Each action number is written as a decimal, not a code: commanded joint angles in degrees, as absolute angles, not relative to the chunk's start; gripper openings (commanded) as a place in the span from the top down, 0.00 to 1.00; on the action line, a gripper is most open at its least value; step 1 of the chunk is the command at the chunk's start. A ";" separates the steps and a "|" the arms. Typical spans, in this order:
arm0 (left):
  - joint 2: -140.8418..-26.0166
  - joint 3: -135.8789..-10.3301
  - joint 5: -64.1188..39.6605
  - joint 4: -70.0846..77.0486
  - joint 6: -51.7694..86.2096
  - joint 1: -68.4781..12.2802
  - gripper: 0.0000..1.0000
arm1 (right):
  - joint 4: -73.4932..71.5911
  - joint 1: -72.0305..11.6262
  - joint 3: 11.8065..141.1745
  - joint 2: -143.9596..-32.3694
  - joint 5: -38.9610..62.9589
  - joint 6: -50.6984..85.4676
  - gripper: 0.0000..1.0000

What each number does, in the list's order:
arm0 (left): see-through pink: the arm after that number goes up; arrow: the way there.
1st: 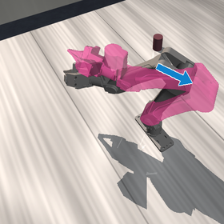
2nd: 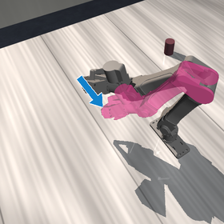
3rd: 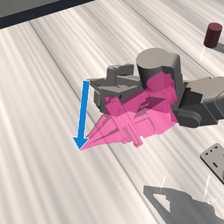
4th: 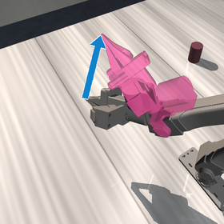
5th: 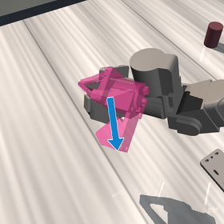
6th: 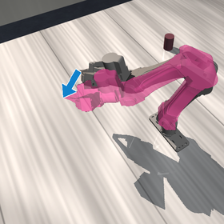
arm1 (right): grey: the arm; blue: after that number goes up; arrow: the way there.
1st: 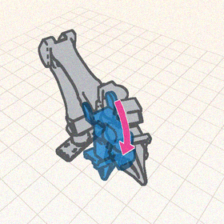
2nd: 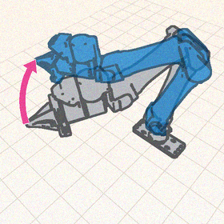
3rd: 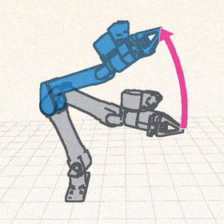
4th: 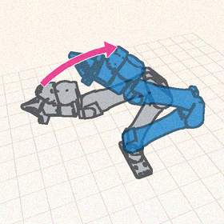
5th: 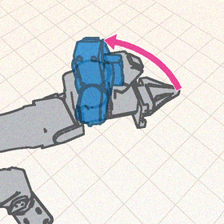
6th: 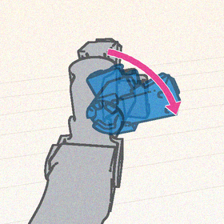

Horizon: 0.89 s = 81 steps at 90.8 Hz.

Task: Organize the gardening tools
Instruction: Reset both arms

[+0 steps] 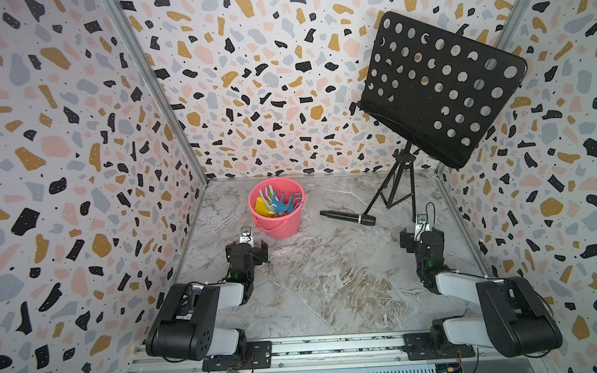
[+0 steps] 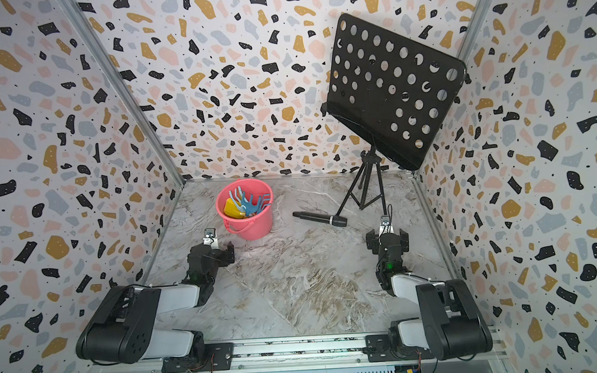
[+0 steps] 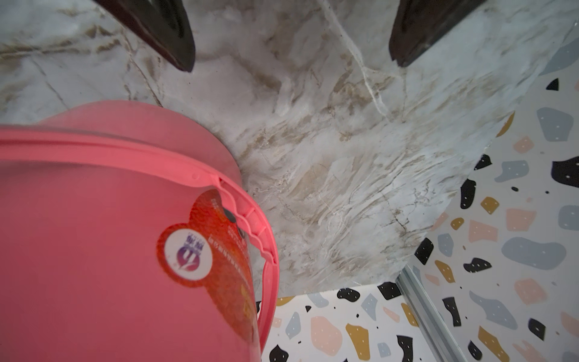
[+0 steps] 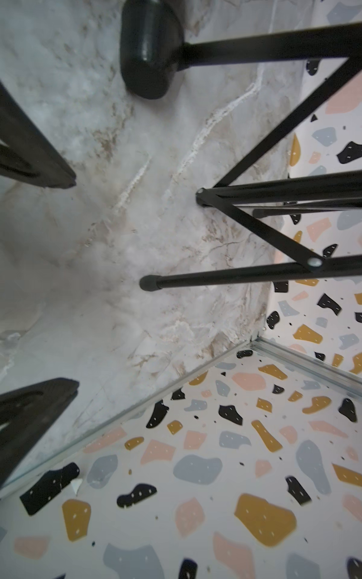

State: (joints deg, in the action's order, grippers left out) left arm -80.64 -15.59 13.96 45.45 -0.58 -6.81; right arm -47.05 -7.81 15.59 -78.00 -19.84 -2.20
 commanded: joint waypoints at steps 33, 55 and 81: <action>-80.26 -18.37 13.89 46.17 0.84 -5.98 0.00 | -53.40 -2.83 18.36 -86.20 -16.53 1.90 0.00; -80.26 -18.30 13.79 46.34 0.80 -6.06 0.01 | -53.20 -2.83 18.31 -86.11 -16.53 1.88 0.00; -80.39 -18.12 13.60 46.94 0.70 -6.02 0.01 | -53.90 -2.82 18.19 -86.39 -16.44 1.74 0.00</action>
